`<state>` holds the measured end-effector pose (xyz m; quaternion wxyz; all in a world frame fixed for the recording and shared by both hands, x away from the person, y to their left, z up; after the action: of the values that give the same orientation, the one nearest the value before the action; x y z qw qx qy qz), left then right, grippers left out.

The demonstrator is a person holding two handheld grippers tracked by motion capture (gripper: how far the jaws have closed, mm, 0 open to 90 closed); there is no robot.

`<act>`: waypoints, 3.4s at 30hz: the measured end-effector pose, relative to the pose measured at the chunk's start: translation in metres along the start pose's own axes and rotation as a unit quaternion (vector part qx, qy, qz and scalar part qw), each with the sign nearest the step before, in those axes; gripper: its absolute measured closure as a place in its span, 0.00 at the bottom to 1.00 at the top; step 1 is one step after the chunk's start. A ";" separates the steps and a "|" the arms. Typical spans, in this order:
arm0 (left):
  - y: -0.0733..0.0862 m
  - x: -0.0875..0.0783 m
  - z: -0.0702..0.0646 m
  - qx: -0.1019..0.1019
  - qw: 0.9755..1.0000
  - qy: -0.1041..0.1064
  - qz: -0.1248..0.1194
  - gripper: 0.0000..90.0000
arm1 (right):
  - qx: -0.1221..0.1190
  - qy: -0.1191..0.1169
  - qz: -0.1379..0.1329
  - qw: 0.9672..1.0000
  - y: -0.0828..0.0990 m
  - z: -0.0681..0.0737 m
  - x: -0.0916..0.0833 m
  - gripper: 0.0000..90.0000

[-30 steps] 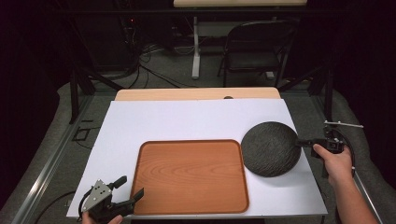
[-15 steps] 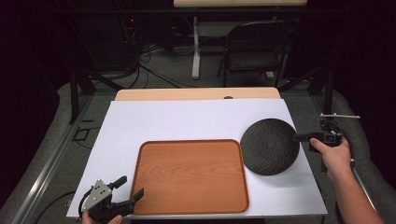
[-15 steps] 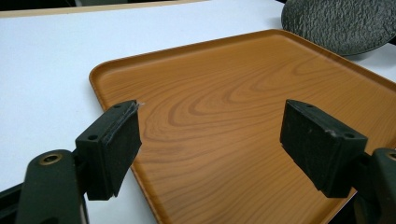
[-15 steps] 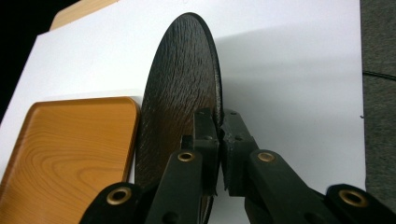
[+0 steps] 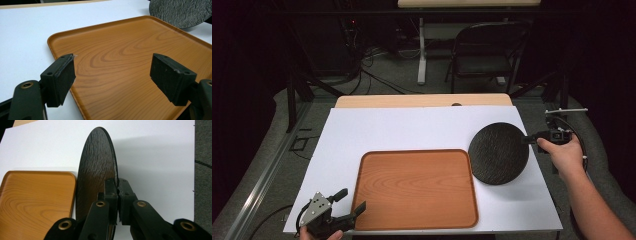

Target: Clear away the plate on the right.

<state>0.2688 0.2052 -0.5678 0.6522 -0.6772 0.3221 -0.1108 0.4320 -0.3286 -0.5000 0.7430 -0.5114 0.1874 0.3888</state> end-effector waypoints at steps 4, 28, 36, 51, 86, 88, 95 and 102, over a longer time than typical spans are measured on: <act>0.000 0.000 0.001 0.000 1.000 -0.001 0.000 0.23 | -0.008 0.009 0.008 1.000 -0.006 0.007 0.002 0.97; 0.000 0.000 0.002 -0.003 1.000 -0.001 0.002 0.23 | -0.009 0.028 0.028 0.999 -0.021 0.011 -0.001 0.97; 0.001 0.000 0.002 -0.002 1.000 -0.002 0.003 0.23 | 0.001 0.027 0.014 1.000 -0.028 0.004 -0.018 0.97; 0.000 0.000 0.002 -0.004 1.000 -0.002 0.002 0.23 | -0.026 -0.027 0.009 0.999 -0.029 0.049 -0.021 0.97; 0.000 -0.001 0.001 0.000 1.000 0.001 0.000 0.23 | -0.142 -0.183 0.093 0.968 0.044 0.231 0.059 0.96; 0.000 -0.001 0.001 0.000 1.000 0.001 0.000 0.23 | -0.143 -0.183 0.096 0.968 0.047 0.232 0.062 0.96; 0.000 -0.001 0.001 0.000 1.000 0.003 0.002 0.23 | -0.138 -0.191 0.111 0.965 0.059 0.237 0.071 0.96; 0.000 0.000 0.000 0.001 1.000 0.002 0.000 0.23 | -0.138 -0.202 0.117 0.963 0.065 0.243 0.074 0.96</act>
<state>0.2689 0.2057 -0.5674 0.6519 -0.6765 0.3236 -0.1121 0.3994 -0.0685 -0.4910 0.6370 -0.4944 0.0369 0.5902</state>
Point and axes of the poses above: each handheld gripper's, and its own axes: x roughly forward along the jaws, y roughly out of its underside, z roughly to its left, the point moved 9 cm from there along x, roughly forward along the jaws, and after that the axes turned 9 degrees about -z, right-handed, at the moved point
